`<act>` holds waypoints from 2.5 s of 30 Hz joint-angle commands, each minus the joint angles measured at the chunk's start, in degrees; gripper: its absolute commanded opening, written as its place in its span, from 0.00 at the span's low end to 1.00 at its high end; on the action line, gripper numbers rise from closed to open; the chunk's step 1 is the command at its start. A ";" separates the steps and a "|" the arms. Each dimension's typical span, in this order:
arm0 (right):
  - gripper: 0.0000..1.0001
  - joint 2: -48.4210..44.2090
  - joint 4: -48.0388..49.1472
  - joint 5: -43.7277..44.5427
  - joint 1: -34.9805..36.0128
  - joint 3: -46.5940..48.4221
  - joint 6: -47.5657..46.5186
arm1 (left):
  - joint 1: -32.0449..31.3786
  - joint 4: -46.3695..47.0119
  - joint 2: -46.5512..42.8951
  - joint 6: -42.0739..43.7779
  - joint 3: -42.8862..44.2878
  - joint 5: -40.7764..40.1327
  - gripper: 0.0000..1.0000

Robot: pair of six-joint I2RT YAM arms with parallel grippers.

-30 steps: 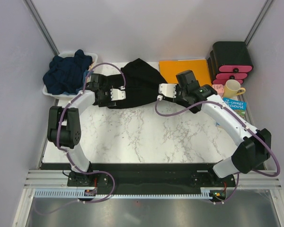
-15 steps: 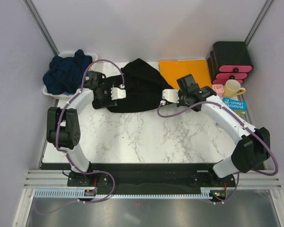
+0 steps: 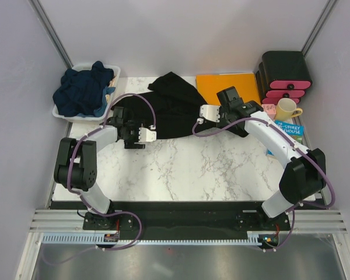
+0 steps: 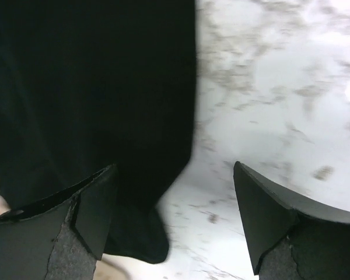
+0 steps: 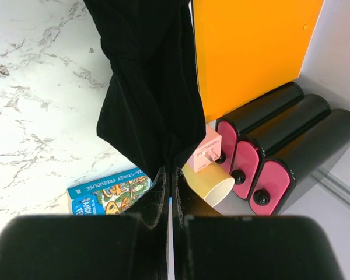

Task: Fold and stack the t-shirts
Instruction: Flatten the tshirt out

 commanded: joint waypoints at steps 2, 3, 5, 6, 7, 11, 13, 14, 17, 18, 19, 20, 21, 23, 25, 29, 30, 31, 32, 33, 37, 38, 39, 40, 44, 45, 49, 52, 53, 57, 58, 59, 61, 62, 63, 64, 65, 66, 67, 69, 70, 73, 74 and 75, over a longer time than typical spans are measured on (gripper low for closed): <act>0.00 0.58 0.49 -0.21 -0.05 3.02 1.11 | 0.05 17.09 4.23 0.48 -2.09 -4.22 0.87; 0.00 0.58 0.50 -0.13 -0.05 3.02 1.11 | -0.03 20.06 4.67 0.21 -2.26 -4.58 0.87; 0.00 0.58 0.41 -0.13 -0.05 3.02 1.02 | -0.12 20.44 5.99 0.74 -2.18 -5.19 0.87; 0.00 0.49 0.49 -0.21 -0.05 3.11 1.02 | -0.12 22.10 6.34 1.09 -2.18 -5.37 0.86; 0.00 0.58 0.50 -0.22 -0.05 3.11 1.02 | -0.12 22.12 6.69 1.61 -2.26 -5.55 0.85; 0.00 0.58 0.49 0.05 -0.14 3.11 0.85 | -0.12 13.80 7.23 8.27 -0.44 -5.46 0.51; 0.00 0.49 0.67 0.05 -0.14 3.02 0.58 | -0.04 7.13 6.70 7.95 1.33 -3.98 0.02; 0.00 0.58 0.67 0.14 -0.14 2.93 0.58 | 0.05 3.35 6.44 7.95 4.38 -3.18 0.02; 0.00 0.40 0.67 0.05 -0.40 2.84 0.23 | -0.04 -13.37 5.21 10.57 12.72 0.94 0.02; 0.00 0.31 0.67 -0.13 -0.49 2.76 -0.03 | -0.12 -18.44 5.20 12.15 15.37 2.00 0.02; 0.00 0.31 0.67 -0.13 -0.58 2.67 -0.21 | -0.12 -25.36 5.47 16.34 18.36 3.49 0.02; 0.00 0.14 0.58 -0.21 -0.67 2.58 -0.73 | -0.21 -39.01 6.25 19.17 25.18 3.59 0.02; 0.00 0.22 0.67 -0.39 -0.93 2.49 -1.08 | -0.65 -46.36 8.70 21.55 28.64 3.16 0.02; 0.00 0.14 0.58 -0.74 -1.19 2.58 -1.79 | -1.09 -63.90 11.60 26.38 38.01 1.14 0.02; 0.00 0.40 0.67 -1.09 -1.37 2.84 -2.05 | -2.23 -67.45 13.90 27.56 40.98 -2.18 0.02; 0.00 1.37 0.58 -1.88 -1.55 3.63 -1.97 | -3.55 -67.36 13.46 32.38 34.93 -6.17 0.03; 0.00 1.46 0.67 -1.97 -1.55 3.98 -1.97 | -3.90 -67.36 14.25 32.21 35.00 -5.47 0.03; 0.00 1.72 0.67 -1.89 -1.55 4.16 -2.05 | -4.16 -67.01 15.13 30.46 35.52 -4.50 0.04; 0.00 1.81 0.58 -1.80 -1.55 4.51 -2.14 | -4.43 -66.57 17.57 28.53 37.70 -3.88 0.08; 0.00 1.98 0.67 -1.80 -1.46 4.60 -2.06 | -5.04 -66.39 18.99 26.77 39.38 -3.53 0.09; 0.02 2.60 0.67 -1.80 -1.63 5.39 -1.53 | -5.13 -64.57 23.22 22.54 45.02 -0.81 0.12; 0.02 2.77 0.67 -1.97 -1.55 5.57 -1.44 | -5.13 -63.15 22.87 22.54 44.59 -0.71 0.16; 0.05 2.95 0.67 -1.97 -1.63 5.57 -1.44 | -5.22 -61.66 22.44 22.71 44.15 -0.45 0.20; 0.07 3.12 0.67 -1.97 -1.55 5.66 -1.35 | -5.22 -57.73 22.00 22.54 43.36 -0.28 0.20; 0.10 3.65 0.67 -1.97 -1.55 5.92 -0.91 | -4.96 -51.73 21.99 19.99 45.80 1.39 0.99; 0.11 3.65 0.58 -2.15 -1.72 5.92 -0.83 | -4.87 -51.45 22.60 19.38 46.86 1.83 1.00; 0.13 4.18 0.76 -2.24 -1.55 5.83 -0.65 | -4.52 -48.74 23.75 17.44 51.51 2.89 1.00; 0.13 4.44 1.02 -2.41 -1.55 5.92 -0.56 | -4.17 -45.83 23.75 16.39 52.31 3.15 1.00; 0.13 4.62 1.02 -2.41 -1.55 5.92 -0.65 | -4.08 -42.60 23.84 15.77 52.32 2.98 1.00; 0.13 4.80 1.64 -2.41 -1.55 5.66 -0.91 | -4.17 -36.16 24.63 12.60 50.74 0.08 1.00; 0.13 4.88 1.90 -2.50 -1.55 5.48 -0.91 | -4.25 -34.42 24.89 12.34 50.04 -0.71 1.00; 0.13 4.88 1.99 -2.50 -1.55 5.39 -0.91 | -4.34 -31.09 24.80 10.51 48.64 -2.28 1.00; 0.13 4.97 2.16 -2.41 -1.55 5.39 -0.83 | -4.08 -30.36 23.67 9.80 48.45 -2.12 1.00; 0.13 4.97 2.17 -2.41 -1.55 5.31 -0.82 | -3.82 -30.18 22.62 8.92 47.93 -0.29 1.00; 0.13 4.97 2.08 -2.24 -1.46 5.04 -0.82 | -3.55 -29.92 21.39 8.65 47.40 0.68 1.00; 0.13 4.80 2.16 -2.24 -1.55 4.87 -0.82 | -3.20 -29.57 17.90 8.39 46.44 1.65 1.00; 0.13 4.54 2.17 -2.32 -1.55 4.69 -0.91 | -3.20 -29.30 15.95 8.21 43.38 2.70 1.00; 0.13 4.36 2.25 -2.32 -1.72 4.26 -1.00 | -3.20 -27.13 13.75 8.82 40.57 2.80 1.00; 0.13 4.18 2.25 -2.32 -1.72 4.08 -1.00 | -3.20 -23.71 10.68 9.09 36.54 2.63 1.00; 0.13 4.01 2.43 -2.32 -1.90 3.55 -1.09 | -2.76 -15.54 0.58 11.97 19.95 2.01 1.00; 0.13 4.09 2.52 -2.24 -2.16 3.46 -1.00 | -1.63 -5.84 -2.67 16.17 13.79 2.36 1.00; 0.13 4.36 2.52 -2.32 -2.08 3.28 -0.83 | 1.80 3.38 -11.66 22.17 -3.55 6.04 1.00; 0.13 4.44 2.52 -2.41 -2.16 3.28 -0.74 | 2.33 3.92 -13.76 21.75 -7.06 6.49 1.00; 0.13 4.36 2.52 -2.50 -2.08 3.28 -0.74 | 3.38 3.92 -14.48 20.79 -7.97 6.93 1.00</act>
